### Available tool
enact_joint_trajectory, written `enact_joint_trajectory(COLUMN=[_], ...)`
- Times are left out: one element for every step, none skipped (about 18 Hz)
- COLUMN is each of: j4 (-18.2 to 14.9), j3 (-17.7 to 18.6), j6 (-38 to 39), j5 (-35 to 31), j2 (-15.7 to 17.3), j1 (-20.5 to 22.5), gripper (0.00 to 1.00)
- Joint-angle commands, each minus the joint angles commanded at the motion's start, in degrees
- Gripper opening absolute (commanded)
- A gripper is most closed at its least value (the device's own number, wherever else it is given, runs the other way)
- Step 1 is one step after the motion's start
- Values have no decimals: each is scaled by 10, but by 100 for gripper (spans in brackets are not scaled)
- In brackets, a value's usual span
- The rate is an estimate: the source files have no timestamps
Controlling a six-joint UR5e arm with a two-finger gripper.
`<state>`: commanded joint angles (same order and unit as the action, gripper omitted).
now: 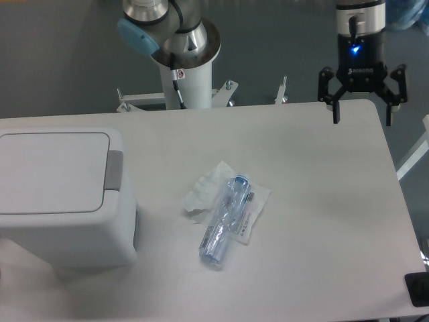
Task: Open the trash can
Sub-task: 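Move the open gripper across the table toward the white trash can lid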
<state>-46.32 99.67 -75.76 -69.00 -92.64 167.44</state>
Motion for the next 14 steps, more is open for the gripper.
enact_joint_trajectory(j4=[0, 0, 0, 0, -1, -1, -2, -2, -2, -2, -2, -2, -2, -2], j3=[0, 1, 3, 4, 4, 4, 4, 4, 4, 4, 4, 5, 6, 6], j6=[-2, -2, -2, 1, 2, 3, 10, 29, 56, 83, 105, 125, 145, 169], j5=[3, 3, 3, 2, 3, 4, 4, 4, 4, 4, 4, 3, 2, 0], j2=[0, 1, 3, 5, 6, 8, 9, 11, 15, 16, 16, 17, 18, 18], j1=[-2, -2, -3, -3, -7, -13, -18, -21, -26, -34, -44, -54, -66, -76], gripper=[100, 100, 100, 100, 100, 100, 100, 100, 100, 100, 100, 100, 100, 100])
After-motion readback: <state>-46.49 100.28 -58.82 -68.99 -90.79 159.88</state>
